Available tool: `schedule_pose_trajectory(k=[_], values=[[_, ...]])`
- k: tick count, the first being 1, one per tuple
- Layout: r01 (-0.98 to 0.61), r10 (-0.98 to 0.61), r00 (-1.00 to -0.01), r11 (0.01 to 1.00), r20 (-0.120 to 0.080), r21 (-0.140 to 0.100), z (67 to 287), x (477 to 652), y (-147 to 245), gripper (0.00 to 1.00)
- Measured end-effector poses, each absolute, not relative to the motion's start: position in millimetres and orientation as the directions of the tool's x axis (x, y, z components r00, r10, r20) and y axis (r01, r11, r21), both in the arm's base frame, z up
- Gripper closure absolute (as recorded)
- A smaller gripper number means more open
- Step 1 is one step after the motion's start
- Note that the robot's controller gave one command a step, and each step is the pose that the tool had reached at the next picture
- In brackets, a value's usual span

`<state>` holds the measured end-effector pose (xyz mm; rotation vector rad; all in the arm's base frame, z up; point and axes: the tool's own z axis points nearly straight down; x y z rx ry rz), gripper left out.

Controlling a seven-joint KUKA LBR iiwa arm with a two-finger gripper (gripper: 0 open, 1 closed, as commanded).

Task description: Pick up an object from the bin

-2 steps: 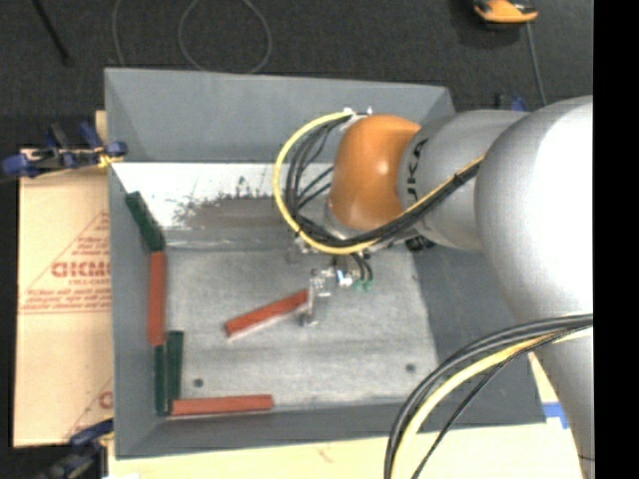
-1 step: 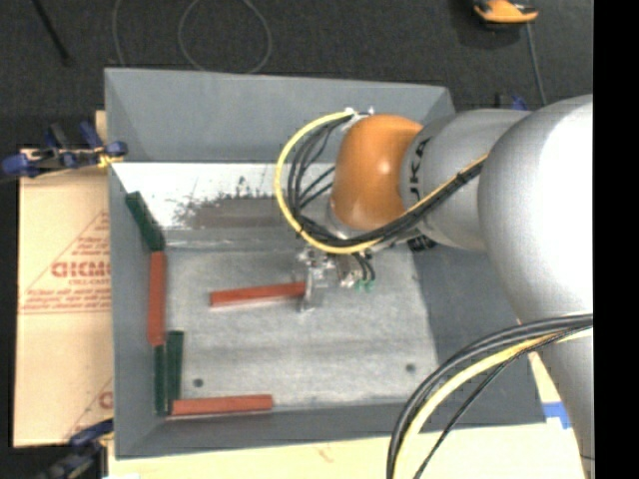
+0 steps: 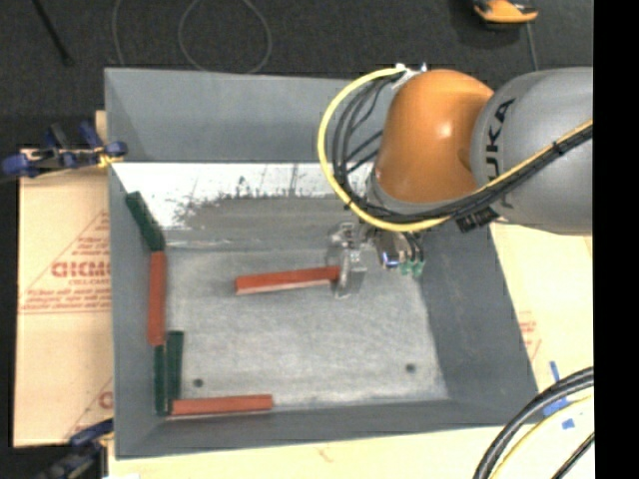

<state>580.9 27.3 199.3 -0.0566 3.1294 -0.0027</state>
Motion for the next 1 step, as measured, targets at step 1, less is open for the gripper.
schedule_pose_trajectory(k=[1], values=[[-0.229,-0.229,-0.973,0.973,-0.013,-0.004,295.3,608.0,26.5,1.0]])
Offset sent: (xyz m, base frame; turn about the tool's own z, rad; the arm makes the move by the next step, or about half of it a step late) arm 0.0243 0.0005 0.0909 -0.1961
